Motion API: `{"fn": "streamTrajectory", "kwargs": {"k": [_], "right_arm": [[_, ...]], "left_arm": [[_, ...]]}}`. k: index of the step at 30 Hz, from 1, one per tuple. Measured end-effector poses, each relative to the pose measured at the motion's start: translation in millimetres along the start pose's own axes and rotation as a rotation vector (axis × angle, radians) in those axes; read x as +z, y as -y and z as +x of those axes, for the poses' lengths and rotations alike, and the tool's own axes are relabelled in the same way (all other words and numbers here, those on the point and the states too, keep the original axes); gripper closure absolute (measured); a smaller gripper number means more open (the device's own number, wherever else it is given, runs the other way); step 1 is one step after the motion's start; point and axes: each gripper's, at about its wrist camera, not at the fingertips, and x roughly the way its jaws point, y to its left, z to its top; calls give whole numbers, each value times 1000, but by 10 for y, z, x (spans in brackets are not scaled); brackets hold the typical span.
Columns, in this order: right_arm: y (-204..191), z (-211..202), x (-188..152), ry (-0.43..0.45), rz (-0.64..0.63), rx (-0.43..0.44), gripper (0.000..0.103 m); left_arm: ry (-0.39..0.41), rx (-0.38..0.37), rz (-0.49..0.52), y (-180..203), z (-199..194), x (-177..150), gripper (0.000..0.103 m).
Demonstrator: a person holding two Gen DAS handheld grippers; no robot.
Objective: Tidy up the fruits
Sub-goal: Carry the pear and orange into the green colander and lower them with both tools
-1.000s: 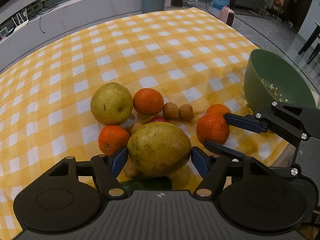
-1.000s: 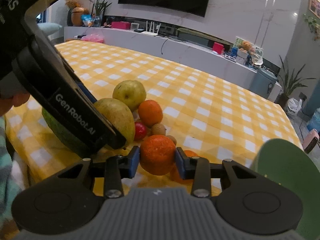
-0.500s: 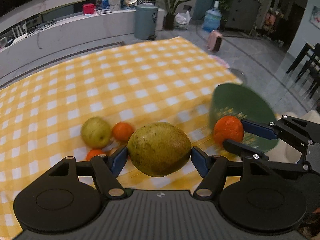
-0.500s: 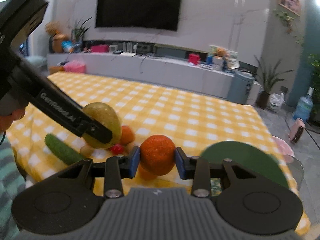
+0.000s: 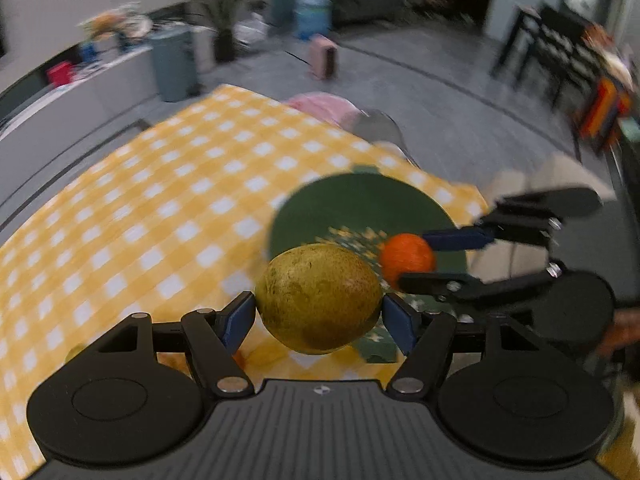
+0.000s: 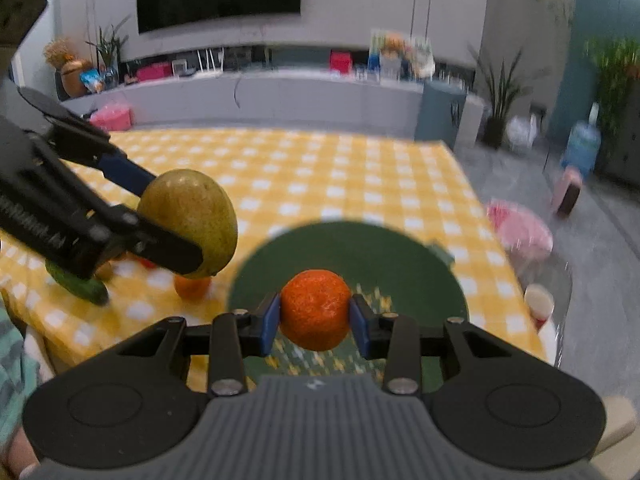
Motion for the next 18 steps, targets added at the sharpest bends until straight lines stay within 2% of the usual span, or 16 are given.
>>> {"fn": "streamTrajectory", "kwargs": {"k": [5, 10, 18], "right_arm": [[194, 237, -5, -125, 13, 48, 68], [210, 447, 61, -232, -54, 106, 68], [285, 648, 108, -332, -117, 150, 68]], "left_arm": [[-102, -24, 83, 163, 290, 128, 23], [-190, -28, 148, 223, 513, 219, 23], [-309, -65, 258, 298, 760, 325, 24]]}}
